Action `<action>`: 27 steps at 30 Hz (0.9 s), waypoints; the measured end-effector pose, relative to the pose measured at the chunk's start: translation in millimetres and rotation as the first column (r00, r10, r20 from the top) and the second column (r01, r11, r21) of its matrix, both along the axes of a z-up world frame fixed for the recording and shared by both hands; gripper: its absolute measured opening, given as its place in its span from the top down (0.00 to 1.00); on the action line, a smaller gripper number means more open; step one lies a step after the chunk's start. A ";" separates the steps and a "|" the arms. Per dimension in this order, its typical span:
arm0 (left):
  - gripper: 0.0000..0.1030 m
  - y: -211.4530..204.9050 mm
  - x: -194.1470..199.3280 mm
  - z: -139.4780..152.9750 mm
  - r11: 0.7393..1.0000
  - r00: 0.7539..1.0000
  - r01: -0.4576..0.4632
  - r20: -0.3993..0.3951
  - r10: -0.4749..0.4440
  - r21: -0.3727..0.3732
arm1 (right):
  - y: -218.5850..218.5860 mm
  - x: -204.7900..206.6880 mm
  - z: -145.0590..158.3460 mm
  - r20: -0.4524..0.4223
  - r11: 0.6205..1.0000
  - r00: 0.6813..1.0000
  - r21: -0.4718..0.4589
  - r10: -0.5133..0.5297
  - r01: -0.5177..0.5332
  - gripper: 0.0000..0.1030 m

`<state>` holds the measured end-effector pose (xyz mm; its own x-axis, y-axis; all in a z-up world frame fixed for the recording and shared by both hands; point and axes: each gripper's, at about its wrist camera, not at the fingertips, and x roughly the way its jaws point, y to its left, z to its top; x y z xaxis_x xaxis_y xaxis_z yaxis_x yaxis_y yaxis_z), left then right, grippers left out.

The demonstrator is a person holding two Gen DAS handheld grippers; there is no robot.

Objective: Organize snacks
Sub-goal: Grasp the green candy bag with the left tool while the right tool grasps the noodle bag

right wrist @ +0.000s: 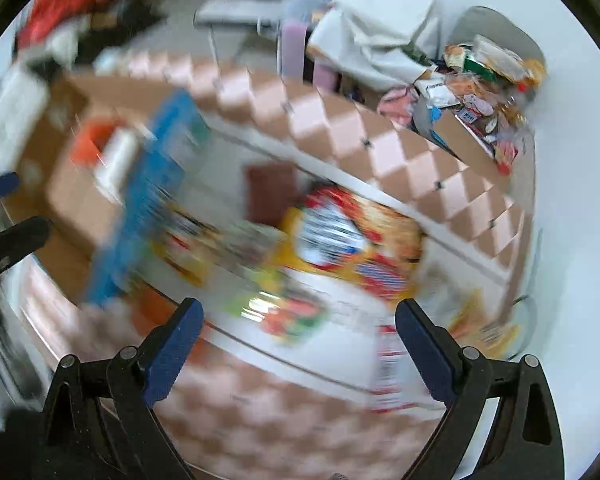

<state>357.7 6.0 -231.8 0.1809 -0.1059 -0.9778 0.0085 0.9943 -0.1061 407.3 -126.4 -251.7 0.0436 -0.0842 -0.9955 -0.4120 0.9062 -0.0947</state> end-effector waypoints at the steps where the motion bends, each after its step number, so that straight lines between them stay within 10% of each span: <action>1: 0.10 -14.0 -2.6 -6.5 1.000 1.000 -0.002 -0.012 0.002 0.004 | -11.7 8.6 -9.7 -0.034 0.998 0.998 -0.029 0.058 -0.059 0.04; 9: 0.10 -87.4 -23.3 -66.4 0.998 0.987 -0.067 -0.144 0.064 -0.009 | -30.3 39.8 -84.3 -0.193 0.870 0.871 -0.122 0.452 -0.478 0.04; 19: 0.10 -107.6 -23.1 -121.8 0.983 0.944 -0.181 -0.284 0.166 -0.027 | -5.3 51.7 -178.1 -0.304 0.679 0.667 -0.080 0.681 -0.730 0.00; 23: 0.10 -102.1 -17.8 -132.7 0.971 0.926 -0.234 -0.313 0.212 -0.037 | -5.6 54.5 -193.9 -0.331 0.675 0.654 -0.068 0.680 -0.735 0.00; 27: 0.10 -98.2 -13.6 -141.7 0.957 0.903 -0.282 -0.356 0.241 -0.065 | -18.6 60.1 -200.1 -0.337 0.764 0.737 -0.074 0.586 -0.641 0.00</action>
<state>344.1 -92.3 -373.6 -0.1250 -0.2129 -0.9690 -0.3068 0.9371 -0.1663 467.4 -145.0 -451.9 -0.1268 -0.3082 -0.9428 -0.9048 0.4255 -0.0174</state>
